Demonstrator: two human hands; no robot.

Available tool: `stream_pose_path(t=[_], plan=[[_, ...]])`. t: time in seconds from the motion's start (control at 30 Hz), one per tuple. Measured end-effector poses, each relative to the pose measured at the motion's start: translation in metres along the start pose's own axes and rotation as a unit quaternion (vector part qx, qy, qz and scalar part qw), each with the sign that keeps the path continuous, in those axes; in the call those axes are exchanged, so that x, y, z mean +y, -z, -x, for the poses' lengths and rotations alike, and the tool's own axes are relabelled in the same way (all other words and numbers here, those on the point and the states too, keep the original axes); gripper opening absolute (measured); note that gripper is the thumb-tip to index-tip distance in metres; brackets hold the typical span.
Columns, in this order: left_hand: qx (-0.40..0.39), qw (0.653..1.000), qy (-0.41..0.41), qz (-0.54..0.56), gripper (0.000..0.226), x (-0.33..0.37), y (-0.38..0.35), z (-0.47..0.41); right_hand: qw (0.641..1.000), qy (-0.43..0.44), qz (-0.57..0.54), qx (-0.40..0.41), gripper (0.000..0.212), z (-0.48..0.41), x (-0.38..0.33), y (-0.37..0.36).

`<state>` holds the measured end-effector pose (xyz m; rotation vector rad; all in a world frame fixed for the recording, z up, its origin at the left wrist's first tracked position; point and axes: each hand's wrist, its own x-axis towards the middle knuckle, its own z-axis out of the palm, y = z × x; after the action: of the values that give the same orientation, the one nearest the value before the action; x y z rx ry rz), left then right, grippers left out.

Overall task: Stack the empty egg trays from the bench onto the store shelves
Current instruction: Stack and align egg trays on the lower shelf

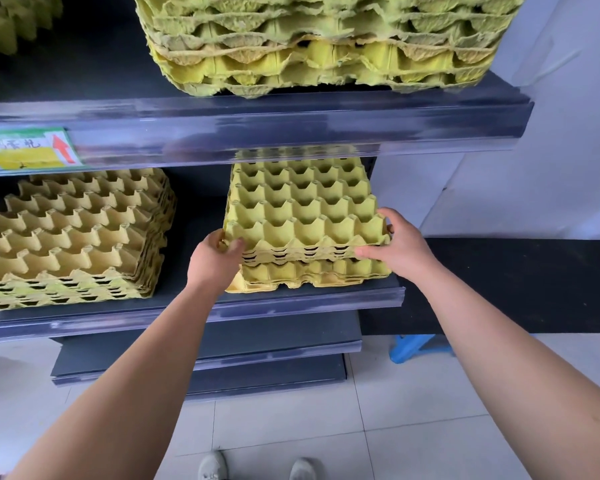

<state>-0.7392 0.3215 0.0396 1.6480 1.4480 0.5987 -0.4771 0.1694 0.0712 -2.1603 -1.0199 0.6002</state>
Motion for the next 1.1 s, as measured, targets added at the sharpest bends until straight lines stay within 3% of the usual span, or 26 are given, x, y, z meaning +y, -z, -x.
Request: stream_pose_path(t=[0.27, 0.43, 0.53, 0.7, 0.93, 1.03, 1.1], plan=[[-0.042, 0.999, 0.030, 0.007, 0.054, 0.001, -0.006, 0.007, 0.999, -0.023, -0.015, -0.044, 0.092, 0.001, 0.007, -0.007], [-0.029, 0.985, 0.020, 0.169, 0.048, 0.006, 0.003, 0.010, 0.997, -0.025, -0.061, -0.031, 0.082, 0.003, 0.004, 0.005], [-0.047, 0.967, 0.011, 0.251, 0.036, 0.009, 0.008, 0.017, 0.991, -0.052, -0.118, -0.032, 0.066, 0.007, 0.006, 0.017], [-0.073, 0.956, -0.002, 0.282, 0.037, 0.015, 0.007, 0.015, 0.984, -0.094, -0.148, -0.043, 0.053, 0.008, 0.010, 0.030], [-0.007, 0.957, 0.082, 0.277, 0.077, 0.028, -0.017, 0.009, 0.966, -0.148, -0.207, -0.049, 0.045, 0.023, 0.010, 0.020], [-0.026, 0.962, 0.093, 0.256, 0.102, 0.025, -0.033, 0.019, 0.960, -0.171, -0.220, -0.031, 0.051, 0.027, 0.013, 0.014], [-0.076, 0.963, 0.068, 0.248, 0.102, 0.027, -0.045, 0.032, 0.954, -0.178, -0.237, -0.029, 0.054, 0.030, 0.011, 0.008]])
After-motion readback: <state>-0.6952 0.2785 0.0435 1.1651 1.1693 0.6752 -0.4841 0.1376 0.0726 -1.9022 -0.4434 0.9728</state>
